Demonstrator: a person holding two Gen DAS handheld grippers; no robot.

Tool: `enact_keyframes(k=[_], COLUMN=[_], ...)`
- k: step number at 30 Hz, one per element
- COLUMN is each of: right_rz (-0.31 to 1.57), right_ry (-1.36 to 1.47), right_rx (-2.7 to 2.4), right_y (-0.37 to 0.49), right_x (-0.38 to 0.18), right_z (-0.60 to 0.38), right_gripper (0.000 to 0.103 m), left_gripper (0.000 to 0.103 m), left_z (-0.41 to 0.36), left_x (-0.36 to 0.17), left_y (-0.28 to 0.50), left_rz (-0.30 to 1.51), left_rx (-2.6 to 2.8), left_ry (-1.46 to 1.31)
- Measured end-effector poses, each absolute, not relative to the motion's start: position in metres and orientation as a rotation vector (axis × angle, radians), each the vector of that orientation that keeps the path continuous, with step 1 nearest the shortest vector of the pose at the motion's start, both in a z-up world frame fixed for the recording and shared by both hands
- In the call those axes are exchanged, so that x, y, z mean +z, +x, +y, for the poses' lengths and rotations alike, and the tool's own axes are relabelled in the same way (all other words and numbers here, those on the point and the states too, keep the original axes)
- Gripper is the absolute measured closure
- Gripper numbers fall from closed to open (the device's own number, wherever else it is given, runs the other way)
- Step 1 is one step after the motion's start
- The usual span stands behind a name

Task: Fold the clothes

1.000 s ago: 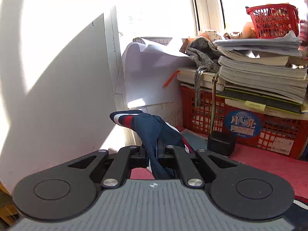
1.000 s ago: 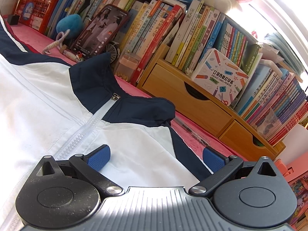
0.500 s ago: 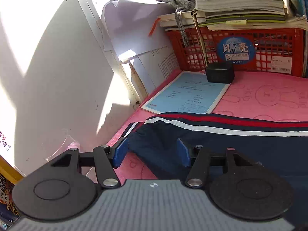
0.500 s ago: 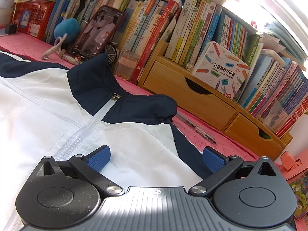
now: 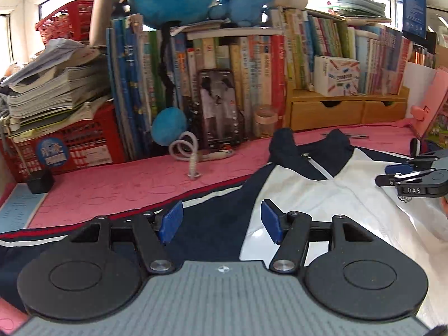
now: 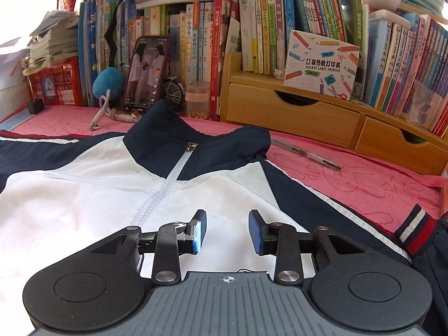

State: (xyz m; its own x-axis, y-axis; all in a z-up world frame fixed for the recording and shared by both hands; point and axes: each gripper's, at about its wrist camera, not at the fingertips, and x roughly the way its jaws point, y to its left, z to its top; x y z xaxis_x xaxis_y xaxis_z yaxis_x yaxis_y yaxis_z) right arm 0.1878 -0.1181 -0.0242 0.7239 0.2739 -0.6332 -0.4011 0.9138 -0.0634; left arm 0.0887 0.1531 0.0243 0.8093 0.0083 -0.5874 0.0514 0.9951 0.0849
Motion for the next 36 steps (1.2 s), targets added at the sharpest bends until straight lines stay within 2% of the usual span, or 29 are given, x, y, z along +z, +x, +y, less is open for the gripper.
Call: enact_keyframes(k=[4, 9, 11, 12, 13, 14, 15, 17, 19, 20, 23, 31, 36], right_rz=[0.71, 0.69, 0.678, 0.67, 0.662, 0.664, 0.67, 0.672, 0.647, 0.631, 0.59, 0.699, 0.638], right_ry=[-0.153, -0.149, -0.139, -0.132, -0.126, -0.119, -0.112, -0.097, -0.102, -0.122, -0.191, -0.218, -0.147], right_rx=[0.359, 0.314, 0.3, 0.291, 0.28, 0.267, 0.253, 0.255, 0.253, 0.242, 0.181, -0.268, -0.599], right_y=[0.212, 0.238, 0.251, 0.257, 0.263, 0.267, 0.271, 0.265, 0.248, 0.237, 0.206, 0.183, 0.147], right_x=[-0.039, -0.044, -0.047, -0.048, -0.049, -0.048, -0.047, -0.04, -0.032, -0.029, -0.022, -0.033, -0.025], right_z=[-0.116, -0.108, -0.106, -0.105, -0.104, -0.104, -0.104, -0.113, -0.128, -0.139, -0.18, -0.333, -0.413], right_gripper=[0.069, 0.068, 0.064, 0.061, 0.053, 0.049, 0.046, 0.046, 0.045, 0.045, 0.037, 0.037, 0.037], left_gripper=[0.043, 0.041, 0.034, 0.026, 0.019, 0.016, 0.016, 0.019, 0.03, 0.032, 0.033, 0.032, 0.03], left_z=[0.116, 0.134, 0.143, 0.146, 0.147, 0.148, 0.15, 0.152, 0.154, 0.155, 0.153, 0.143, 0.153], left_x=[-0.024, -0.037, -0.038, -0.039, -0.041, -0.042, -0.041, -0.038, -0.033, -0.031, -0.025, -0.025, -0.025], left_y=[0.134, 0.167, 0.183, 0.192, 0.199, 0.206, 0.211, 0.217, 0.211, 0.204, 0.178, 0.11, 0.088], left_rz=[0.774, 0.798, 0.791, 0.779, 0.767, 0.76, 0.761, 0.766, 0.767, 0.765, 0.749, 0.723, 0.735], left_rx=[-0.017, 0.08, 0.136, 0.175, 0.208, 0.234, 0.254, 0.295, 0.301, 0.29, 0.246, 0.181, 0.204], left_ry=[0.168, 0.092, 0.09, 0.111, 0.134, 0.145, 0.139, 0.122, 0.093, 0.078, 0.053, 0.153, 0.165])
